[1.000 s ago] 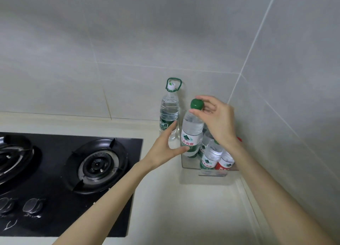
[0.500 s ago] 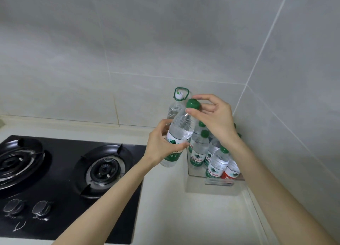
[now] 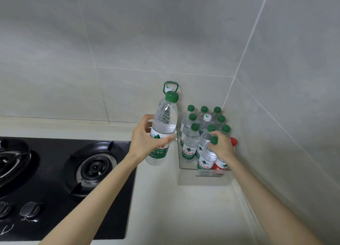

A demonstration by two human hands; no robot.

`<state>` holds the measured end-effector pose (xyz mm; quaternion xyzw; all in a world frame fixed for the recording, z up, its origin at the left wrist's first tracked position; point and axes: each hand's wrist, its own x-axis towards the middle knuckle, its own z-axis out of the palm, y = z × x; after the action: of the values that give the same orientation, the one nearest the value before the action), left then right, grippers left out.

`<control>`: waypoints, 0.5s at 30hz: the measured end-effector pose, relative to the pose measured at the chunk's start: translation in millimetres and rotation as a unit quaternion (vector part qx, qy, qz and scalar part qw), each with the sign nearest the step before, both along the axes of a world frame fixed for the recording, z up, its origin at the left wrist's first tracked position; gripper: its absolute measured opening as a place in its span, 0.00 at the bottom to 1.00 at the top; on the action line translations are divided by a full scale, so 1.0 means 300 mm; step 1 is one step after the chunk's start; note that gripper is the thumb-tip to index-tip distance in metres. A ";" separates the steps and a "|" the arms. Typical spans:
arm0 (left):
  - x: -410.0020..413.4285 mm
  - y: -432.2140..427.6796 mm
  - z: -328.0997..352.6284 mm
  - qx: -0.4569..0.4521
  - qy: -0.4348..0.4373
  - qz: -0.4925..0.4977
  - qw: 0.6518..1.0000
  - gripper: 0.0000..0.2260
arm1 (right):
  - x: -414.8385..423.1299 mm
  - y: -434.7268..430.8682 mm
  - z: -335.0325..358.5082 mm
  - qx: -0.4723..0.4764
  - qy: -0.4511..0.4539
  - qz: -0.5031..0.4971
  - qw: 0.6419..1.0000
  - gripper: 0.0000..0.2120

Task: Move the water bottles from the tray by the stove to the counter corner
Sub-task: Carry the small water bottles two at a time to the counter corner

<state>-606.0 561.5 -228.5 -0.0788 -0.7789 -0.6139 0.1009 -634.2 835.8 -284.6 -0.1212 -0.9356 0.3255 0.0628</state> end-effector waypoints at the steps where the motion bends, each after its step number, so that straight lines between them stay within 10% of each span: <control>1: 0.002 -0.002 -0.002 -0.004 -0.001 -0.001 1.000 0.27 | 0.010 0.001 -0.013 -0.014 0.007 -0.017 1.000 0.21; 15: 0.028 -0.080 -0.026 -0.032 -0.011 0.033 0.999 0.27 | 0.042 -0.064 0.006 -0.020 0.147 -0.034 0.988 0.18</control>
<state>-597.5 537.4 -236.4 -0.0499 -0.8012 -0.5861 0.1101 -621.8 816.8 -283.0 -0.1049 -0.9047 0.3566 0.2083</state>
